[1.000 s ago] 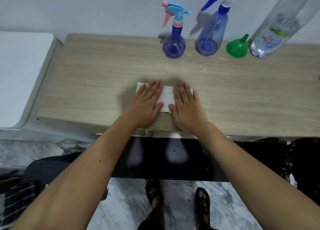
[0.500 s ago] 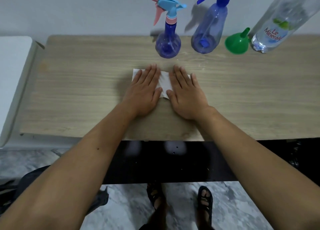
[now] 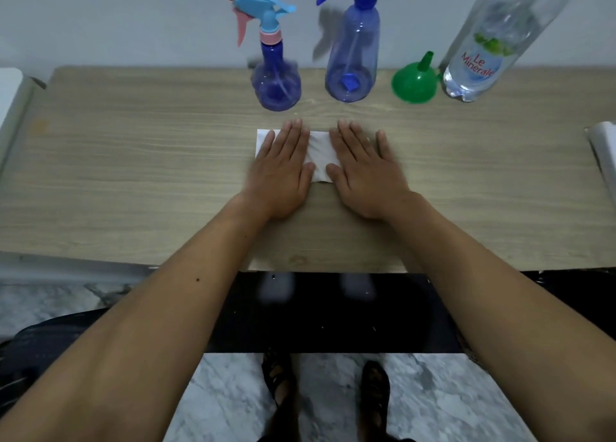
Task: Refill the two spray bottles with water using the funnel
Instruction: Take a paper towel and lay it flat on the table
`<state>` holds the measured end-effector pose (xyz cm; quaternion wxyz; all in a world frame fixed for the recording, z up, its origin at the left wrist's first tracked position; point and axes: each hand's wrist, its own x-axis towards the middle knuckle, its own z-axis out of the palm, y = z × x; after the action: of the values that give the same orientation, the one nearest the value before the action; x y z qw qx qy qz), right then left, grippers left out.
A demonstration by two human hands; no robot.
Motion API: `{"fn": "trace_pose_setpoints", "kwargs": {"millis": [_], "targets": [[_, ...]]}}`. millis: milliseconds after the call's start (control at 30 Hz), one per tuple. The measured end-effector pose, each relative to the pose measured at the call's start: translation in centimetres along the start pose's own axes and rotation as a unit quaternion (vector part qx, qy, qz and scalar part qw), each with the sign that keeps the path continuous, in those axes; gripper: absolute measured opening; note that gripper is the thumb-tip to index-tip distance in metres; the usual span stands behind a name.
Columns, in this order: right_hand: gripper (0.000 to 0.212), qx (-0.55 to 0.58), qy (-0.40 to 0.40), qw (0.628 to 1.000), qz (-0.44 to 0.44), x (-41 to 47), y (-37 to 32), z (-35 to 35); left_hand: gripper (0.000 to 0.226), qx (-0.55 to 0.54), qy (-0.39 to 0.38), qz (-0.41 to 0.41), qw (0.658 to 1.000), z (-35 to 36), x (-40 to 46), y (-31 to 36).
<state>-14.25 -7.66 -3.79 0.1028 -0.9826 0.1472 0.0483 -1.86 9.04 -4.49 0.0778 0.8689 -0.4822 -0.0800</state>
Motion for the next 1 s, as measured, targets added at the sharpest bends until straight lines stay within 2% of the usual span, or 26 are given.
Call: {"fn": "trace_pose_setpoints", "kwargs": {"millis": [200, 400, 700, 1000], "targets": [[0.069, 0.007, -0.01, 0.999, -0.033, -1.4, 4.7, -1.3, 0.081, 0.02, 0.003, -0.002, 1.0, 0.5, 1.9, 4.6], [0.069, 0.015, -0.002, 0.999, -0.03, -3.8, 10.7, -1.9, 0.073, 0.009, 0.008, -0.007, 1.0, 2.0, 4.3, 10.3], [0.069, -0.002, 0.003, 1.0, 0.0, -8.5, 19.3, -3.1, 0.078, 0.015, 0.021, 0.035, 0.999, 4.0, 7.8, 19.1], [0.07, -0.005, 0.011, 0.999, 0.038, -13.7, 23.3, -2.9, 0.077, 0.017, 0.032, 0.06, 0.998, 6.0, 7.4, 25.1]]}}
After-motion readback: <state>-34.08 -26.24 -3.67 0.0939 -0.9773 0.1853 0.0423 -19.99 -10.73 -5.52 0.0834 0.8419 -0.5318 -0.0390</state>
